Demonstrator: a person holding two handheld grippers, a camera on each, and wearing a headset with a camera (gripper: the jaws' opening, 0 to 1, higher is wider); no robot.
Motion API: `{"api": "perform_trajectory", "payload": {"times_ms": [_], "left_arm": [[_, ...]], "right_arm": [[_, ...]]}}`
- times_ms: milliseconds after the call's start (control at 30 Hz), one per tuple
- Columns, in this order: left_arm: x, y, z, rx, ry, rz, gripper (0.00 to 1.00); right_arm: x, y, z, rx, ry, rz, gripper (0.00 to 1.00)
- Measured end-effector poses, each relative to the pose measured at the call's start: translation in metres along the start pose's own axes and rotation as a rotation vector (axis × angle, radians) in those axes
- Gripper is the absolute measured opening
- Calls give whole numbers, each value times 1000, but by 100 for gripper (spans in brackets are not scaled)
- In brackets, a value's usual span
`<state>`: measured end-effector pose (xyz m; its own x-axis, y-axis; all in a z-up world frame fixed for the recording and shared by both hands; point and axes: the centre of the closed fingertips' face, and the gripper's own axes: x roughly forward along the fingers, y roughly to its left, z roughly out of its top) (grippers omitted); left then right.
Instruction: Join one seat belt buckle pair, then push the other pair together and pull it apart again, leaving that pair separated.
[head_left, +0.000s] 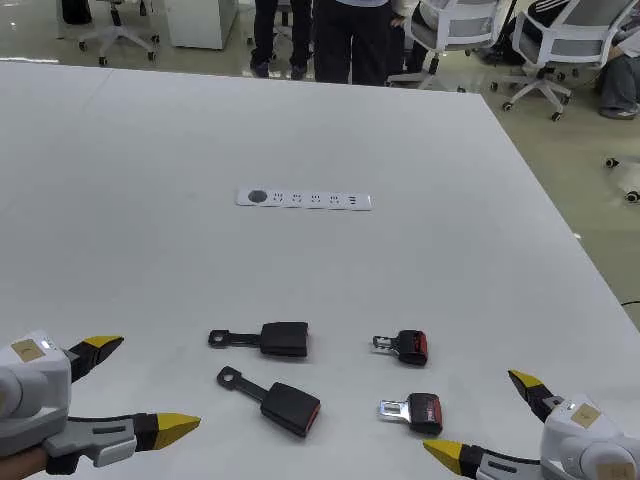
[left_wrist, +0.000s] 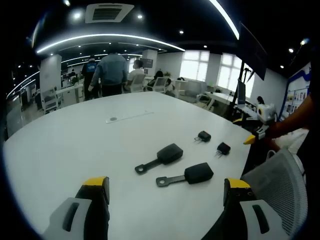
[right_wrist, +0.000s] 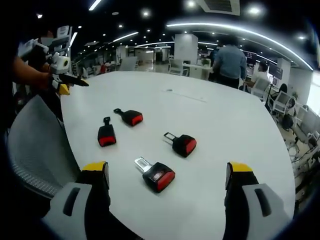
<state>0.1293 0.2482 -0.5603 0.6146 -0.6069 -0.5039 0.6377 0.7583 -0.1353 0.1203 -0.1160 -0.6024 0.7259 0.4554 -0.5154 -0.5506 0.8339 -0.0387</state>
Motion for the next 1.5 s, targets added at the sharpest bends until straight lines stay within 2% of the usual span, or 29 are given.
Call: {"api": "perform_trajectory", "payload": {"times_ms": [567, 800, 1033, 1367, 1500], "left_arm": [[1, -3, 2, 13, 6, 2, 98], [4, 0, -1, 22, 17, -1, 98], [5, -4, 0, 26, 20, -5, 98], [5, -3, -1, 32, 24, 0, 99], [5, -6, 0, 32, 26, 0, 99]], "right_arm": [[0, -6, 1, -8, -2, -4, 98], [-2, -7, 2, -9, -1, -3, 98], [-3, -8, 3, -10, 0, -2, 98], [-2, -7, 2, -7, -5, -1, 98], [-2, -7, 1, -4, -4, -2, 98]]}}
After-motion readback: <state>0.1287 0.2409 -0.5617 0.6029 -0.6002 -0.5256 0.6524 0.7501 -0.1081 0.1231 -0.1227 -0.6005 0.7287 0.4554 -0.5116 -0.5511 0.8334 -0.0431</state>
